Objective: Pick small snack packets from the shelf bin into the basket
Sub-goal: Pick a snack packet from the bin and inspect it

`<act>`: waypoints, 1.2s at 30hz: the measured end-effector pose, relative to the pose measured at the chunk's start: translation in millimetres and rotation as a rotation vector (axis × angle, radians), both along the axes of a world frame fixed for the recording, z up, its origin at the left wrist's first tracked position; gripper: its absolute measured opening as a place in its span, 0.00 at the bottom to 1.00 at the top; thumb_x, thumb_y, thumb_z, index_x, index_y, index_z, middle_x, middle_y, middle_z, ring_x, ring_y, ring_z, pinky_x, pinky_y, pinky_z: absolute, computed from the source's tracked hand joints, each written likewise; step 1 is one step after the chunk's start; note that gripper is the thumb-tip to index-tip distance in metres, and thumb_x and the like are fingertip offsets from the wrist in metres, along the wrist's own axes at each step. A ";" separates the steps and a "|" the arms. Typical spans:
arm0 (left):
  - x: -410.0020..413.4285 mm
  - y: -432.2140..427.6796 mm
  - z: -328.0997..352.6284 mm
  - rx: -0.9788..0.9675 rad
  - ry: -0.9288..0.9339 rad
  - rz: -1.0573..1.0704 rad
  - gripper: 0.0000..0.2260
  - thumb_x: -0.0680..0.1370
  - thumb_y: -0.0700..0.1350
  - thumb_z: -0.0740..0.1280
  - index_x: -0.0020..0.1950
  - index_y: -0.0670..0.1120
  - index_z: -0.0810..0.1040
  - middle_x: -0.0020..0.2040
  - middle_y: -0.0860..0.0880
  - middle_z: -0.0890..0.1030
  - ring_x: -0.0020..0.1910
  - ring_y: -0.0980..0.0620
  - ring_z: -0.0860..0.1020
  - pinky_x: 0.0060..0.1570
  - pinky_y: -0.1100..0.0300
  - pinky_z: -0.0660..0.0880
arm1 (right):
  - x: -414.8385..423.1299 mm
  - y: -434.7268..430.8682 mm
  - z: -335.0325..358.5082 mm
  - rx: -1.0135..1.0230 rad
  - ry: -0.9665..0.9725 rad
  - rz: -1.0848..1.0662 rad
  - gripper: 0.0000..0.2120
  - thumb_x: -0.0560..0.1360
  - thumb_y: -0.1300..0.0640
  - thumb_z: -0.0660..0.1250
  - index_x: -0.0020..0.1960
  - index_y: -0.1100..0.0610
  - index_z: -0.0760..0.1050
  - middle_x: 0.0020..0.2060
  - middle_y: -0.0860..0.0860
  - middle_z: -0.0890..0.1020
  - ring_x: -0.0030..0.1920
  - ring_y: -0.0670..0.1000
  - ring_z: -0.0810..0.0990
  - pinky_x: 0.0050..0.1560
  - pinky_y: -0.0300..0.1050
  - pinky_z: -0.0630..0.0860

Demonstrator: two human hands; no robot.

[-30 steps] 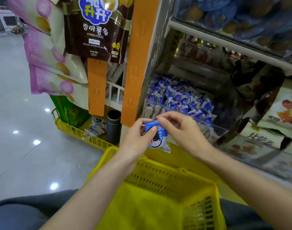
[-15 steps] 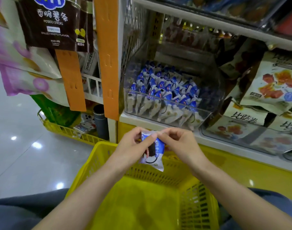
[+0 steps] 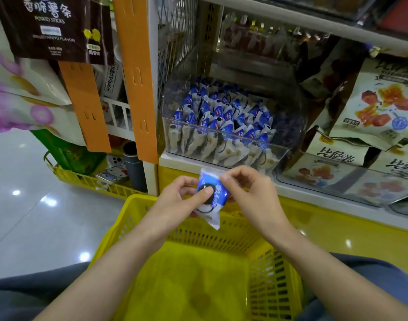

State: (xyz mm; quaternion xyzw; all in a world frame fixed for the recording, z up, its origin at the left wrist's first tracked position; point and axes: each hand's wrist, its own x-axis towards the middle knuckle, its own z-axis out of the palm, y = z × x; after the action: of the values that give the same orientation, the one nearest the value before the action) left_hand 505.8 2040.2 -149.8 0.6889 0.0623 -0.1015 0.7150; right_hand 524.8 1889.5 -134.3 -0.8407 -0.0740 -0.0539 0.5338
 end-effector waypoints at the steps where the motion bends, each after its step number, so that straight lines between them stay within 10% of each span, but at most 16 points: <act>1: -0.2 0.5 -0.1 -0.025 0.021 0.009 0.11 0.74 0.42 0.69 0.55 0.44 0.75 0.48 0.45 0.83 0.37 0.57 0.81 0.35 0.66 0.77 | 2.5 -1.3 1.2 0.122 0.081 -0.039 0.08 0.75 0.61 0.66 0.38 0.53 0.75 0.34 0.46 0.80 0.33 0.40 0.78 0.35 0.35 0.76; 5: 0.2 4.8 2.6 -0.104 -0.001 0.115 0.10 0.73 0.39 0.69 0.53 0.45 0.76 0.48 0.45 0.84 0.39 0.56 0.82 0.38 0.65 0.78 | 4.0 -4.8 3.8 0.435 0.332 -0.061 0.04 0.77 0.63 0.62 0.44 0.60 0.73 0.38 0.55 0.81 0.34 0.43 0.81 0.35 0.36 0.79; 11: 3.5 10.9 0.4 -0.109 -0.064 0.285 0.03 0.76 0.40 0.66 0.47 0.42 0.79 0.42 0.45 0.83 0.37 0.56 0.81 0.38 0.66 0.79 | -2.6 0.9 -5.0 0.106 0.490 0.164 0.11 0.74 0.68 0.65 0.52 0.57 0.67 0.34 0.53 0.79 0.29 0.43 0.79 0.35 0.38 0.78; 16: 2.0 10.4 -1.7 0.248 -0.289 0.188 0.06 0.74 0.39 0.69 0.39 0.49 0.79 0.36 0.52 0.82 0.35 0.60 0.78 0.37 0.68 0.74 | -7.4 2.6 -12.9 -0.357 0.266 0.244 0.26 0.69 0.55 0.73 0.63 0.53 0.67 0.58 0.48 0.75 0.57 0.45 0.74 0.60 0.42 0.72; 22: -1.5 3.8 -3.2 0.236 -0.313 0.087 0.06 0.74 0.40 0.68 0.40 0.50 0.80 0.36 0.54 0.82 0.37 0.61 0.80 0.37 0.67 0.76 | -4.4 4.9 -5.3 -0.086 0.110 0.188 0.01 0.73 0.53 0.69 0.44 0.49 0.78 0.39 0.48 0.84 0.41 0.46 0.82 0.47 0.49 0.79; 27: -4.1 0.7 -4.3 0.137 -0.284 0.108 0.06 0.76 0.39 0.66 0.39 0.46 0.79 0.32 0.55 0.81 0.33 0.64 0.78 0.33 0.72 0.73 | -2.2 5.4 -5.8 0.091 0.224 0.164 0.08 0.73 0.61 0.69 0.40 0.49 0.76 0.39 0.51 0.83 0.40 0.50 0.80 0.49 0.56 0.78; 36: -3.5 2.1 -4.5 0.151 -0.246 0.065 0.07 0.76 0.41 0.66 0.39 0.47 0.78 0.35 0.52 0.81 0.36 0.62 0.79 0.34 0.67 0.76 | -12.5 -0.1 -1.7 -0.518 -0.364 0.196 0.05 0.76 0.50 0.64 0.46 0.51 0.76 0.39 0.43 0.77 0.40 0.43 0.75 0.38 0.41 0.75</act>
State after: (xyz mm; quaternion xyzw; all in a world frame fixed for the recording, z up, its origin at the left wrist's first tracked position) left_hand 502.3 2042.2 -154.2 0.7454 0.0040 0.0120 0.6665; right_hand 512.2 1889.4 -136.1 -0.9139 -0.2602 -0.1309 0.2829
